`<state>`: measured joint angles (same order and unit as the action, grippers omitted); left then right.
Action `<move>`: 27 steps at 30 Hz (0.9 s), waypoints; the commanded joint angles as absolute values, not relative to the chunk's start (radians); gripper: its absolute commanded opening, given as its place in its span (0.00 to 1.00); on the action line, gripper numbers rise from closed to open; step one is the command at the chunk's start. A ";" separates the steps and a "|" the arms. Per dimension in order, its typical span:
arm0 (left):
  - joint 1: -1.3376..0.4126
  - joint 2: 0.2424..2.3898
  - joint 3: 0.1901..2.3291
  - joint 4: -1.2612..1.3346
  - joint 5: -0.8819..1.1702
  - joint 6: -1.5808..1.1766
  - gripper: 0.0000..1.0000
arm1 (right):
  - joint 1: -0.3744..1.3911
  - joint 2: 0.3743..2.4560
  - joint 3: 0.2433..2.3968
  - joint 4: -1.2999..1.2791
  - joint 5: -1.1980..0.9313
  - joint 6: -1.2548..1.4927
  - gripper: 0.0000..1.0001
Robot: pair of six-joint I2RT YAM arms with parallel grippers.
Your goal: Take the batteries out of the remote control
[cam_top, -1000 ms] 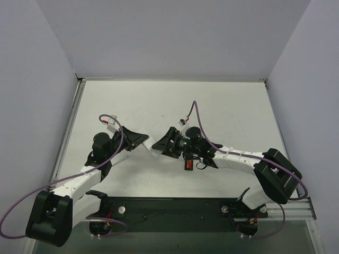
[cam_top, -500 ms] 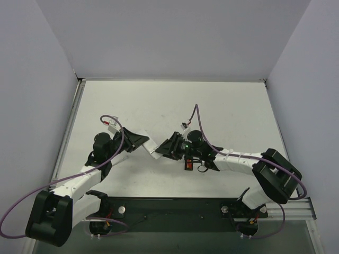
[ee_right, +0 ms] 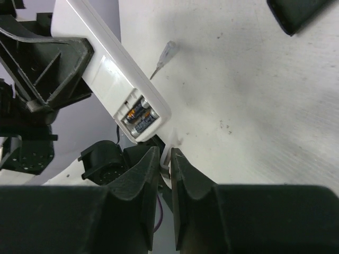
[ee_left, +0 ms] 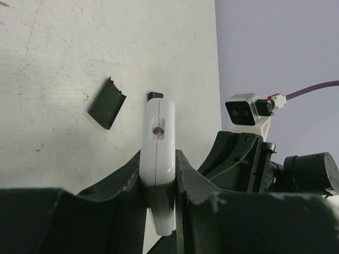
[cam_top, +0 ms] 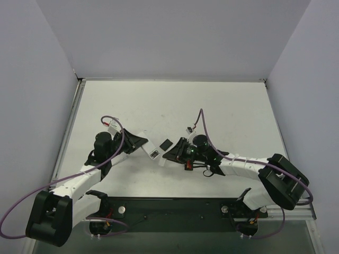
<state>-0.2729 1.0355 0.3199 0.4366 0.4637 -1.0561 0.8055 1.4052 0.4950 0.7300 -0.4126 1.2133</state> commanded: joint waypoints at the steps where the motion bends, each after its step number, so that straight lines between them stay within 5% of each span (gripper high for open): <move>1: -0.265 1.022 0.429 0.339 0.428 -0.977 0.00 | 0.784 1.335 0.472 0.655 -0.373 1.132 0.09; 12: -0.259 1.147 0.590 0.011 0.393 -0.762 0.00 | 0.779 1.295 0.590 0.154 -0.157 0.908 0.02; 15: -0.258 1.212 0.626 0.002 0.429 -0.736 0.00 | 0.778 1.325 0.621 0.118 -0.133 0.885 0.06; 20: -0.259 1.339 0.690 -0.063 0.488 -0.678 0.00 | 0.776 1.374 0.655 0.114 -0.144 0.888 0.27; 27: -0.262 1.454 0.752 -0.159 0.508 -0.627 0.00 | 0.773 1.362 0.683 0.083 -0.140 0.879 0.32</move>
